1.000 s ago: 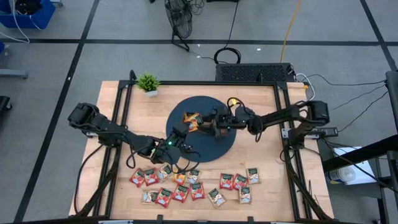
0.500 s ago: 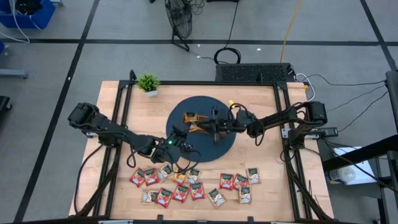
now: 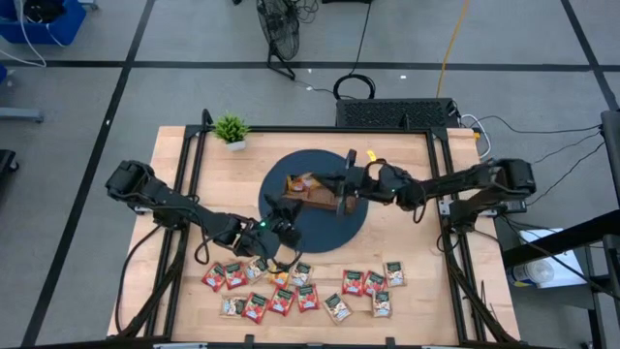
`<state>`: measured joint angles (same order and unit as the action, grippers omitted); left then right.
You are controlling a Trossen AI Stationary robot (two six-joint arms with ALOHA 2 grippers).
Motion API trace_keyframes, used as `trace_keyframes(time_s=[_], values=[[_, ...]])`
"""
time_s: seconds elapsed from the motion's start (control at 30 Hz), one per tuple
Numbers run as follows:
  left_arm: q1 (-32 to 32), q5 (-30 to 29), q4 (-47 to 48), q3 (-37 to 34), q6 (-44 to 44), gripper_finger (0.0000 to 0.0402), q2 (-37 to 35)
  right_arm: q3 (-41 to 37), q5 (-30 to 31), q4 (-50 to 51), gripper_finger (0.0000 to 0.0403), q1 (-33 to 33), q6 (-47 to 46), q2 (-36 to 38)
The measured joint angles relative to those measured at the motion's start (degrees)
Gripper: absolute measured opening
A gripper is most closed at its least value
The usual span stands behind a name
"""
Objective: Pick & Place Tea
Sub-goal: Put the yellow tea bag into the left section of the wooden organizer
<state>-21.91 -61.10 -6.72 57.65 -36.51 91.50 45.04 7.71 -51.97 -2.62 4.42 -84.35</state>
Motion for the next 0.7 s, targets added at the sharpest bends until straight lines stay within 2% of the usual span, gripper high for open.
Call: trace_keyframes(time_s=[0.23,0.37,0.5,0.6,0.7], values=[[0.8,12.5,0.1,0.0,14.6,0.0066,0.0,0.0,-0.2,27.3,0.0,2.8,0.3,9.0],[2.6,19.2,0.6,0.0,17.9,0.0067,0.0,0.0,-0.1,39.3,0.0,7.0,-2.2,12.1],[5.7,27.7,-0.7,0.0,23.4,0.0067,0.0,-0.5,1.6,42.1,0.0,12.2,-2.6,12.2],[9.4,34.3,-1.9,0.0,36.0,0.007,0.0,-2.5,7.6,40.5,0.0,16.0,-2.0,11.9],[12.1,44.5,-3.1,0.0,41.6,0.0088,0.0,-6.1,14.2,37.0,0.0,18.7,-1.9,11.7]])
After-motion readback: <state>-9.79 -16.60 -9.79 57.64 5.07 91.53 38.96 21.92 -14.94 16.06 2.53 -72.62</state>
